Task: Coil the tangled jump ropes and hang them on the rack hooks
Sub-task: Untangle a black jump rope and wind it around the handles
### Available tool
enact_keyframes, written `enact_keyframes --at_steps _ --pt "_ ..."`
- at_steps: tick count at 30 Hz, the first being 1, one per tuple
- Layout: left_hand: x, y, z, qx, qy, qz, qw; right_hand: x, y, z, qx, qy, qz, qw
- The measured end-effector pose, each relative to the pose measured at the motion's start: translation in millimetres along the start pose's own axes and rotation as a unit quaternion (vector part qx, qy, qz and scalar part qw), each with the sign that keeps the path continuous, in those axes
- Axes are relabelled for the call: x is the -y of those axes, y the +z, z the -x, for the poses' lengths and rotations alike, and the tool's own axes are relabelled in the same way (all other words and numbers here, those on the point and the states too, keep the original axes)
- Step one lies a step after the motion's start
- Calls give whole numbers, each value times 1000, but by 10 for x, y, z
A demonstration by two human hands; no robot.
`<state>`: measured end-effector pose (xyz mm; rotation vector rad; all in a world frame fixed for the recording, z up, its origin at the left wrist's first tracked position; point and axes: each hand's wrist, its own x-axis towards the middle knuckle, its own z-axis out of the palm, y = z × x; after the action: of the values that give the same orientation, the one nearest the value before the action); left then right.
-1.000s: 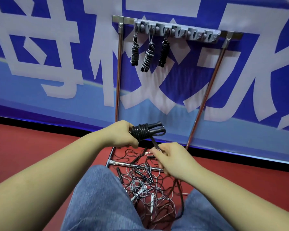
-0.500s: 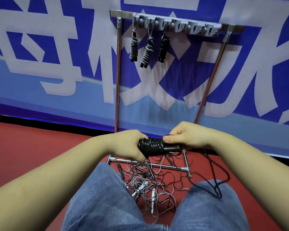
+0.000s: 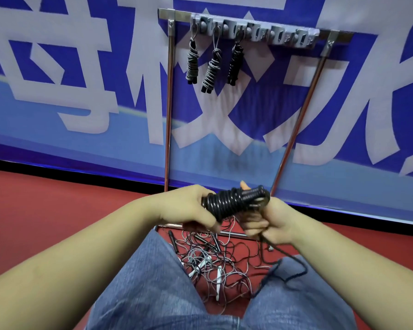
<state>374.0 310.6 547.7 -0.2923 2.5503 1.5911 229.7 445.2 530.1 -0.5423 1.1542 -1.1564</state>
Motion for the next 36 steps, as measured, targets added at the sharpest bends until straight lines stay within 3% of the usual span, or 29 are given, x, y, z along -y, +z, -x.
enact_keyframes --at_steps 2,4,6,9,12,15,17,19,21,23,25,29,32,36 --pt "-3 0 -23 -30 -2 50 998 -69 145 -80 -135 -114 -20 984" --pt "-12 0 -50 -46 -13 82 995 -108 194 -138 -288 -196 126 929" --pt "-29 -8 -55 -47 -23 103 993 -107 223 -145 -356 -243 233 872" --pt "-33 -30 -63 -66 -30 132 989 -54 285 -76 -326 -268 231 877" --pt "-1 -99 -118 -179 -58 114 975 -3 312 -1 -280 -216 257 899" --pt "53 -198 -139 -301 -90 -70 947 43 308 91 -262 -162 322 895" --pt "57 -219 -122 -311 -110 -174 928 109 309 178 -269 -147 486 818" --pt "19 -197 -123 -296 -123 -221 921 184 355 252 -258 -130 653 700" --pt "-31 -160 -141 -267 -131 -276 914 276 421 299 -241 -117 751 604" --pt "-74 -136 -153 -214 -131 -318 914 409 437 335 -225 -132 796 546" --pt "-120 -132 -134 -145 -114 -341 922 579 394 391 -202 -162 784 565" --pt "-248 -162 -8 -96 -40 -368 924 768 192 383 -168 -193 694 673" --pt "-295 -176 67 -99 9 -364 926 760 107 351 -137 -139 618 762" --pt "-283 -168 94 -83 37 -231 969 679 11 384 -65 -54 436 896"
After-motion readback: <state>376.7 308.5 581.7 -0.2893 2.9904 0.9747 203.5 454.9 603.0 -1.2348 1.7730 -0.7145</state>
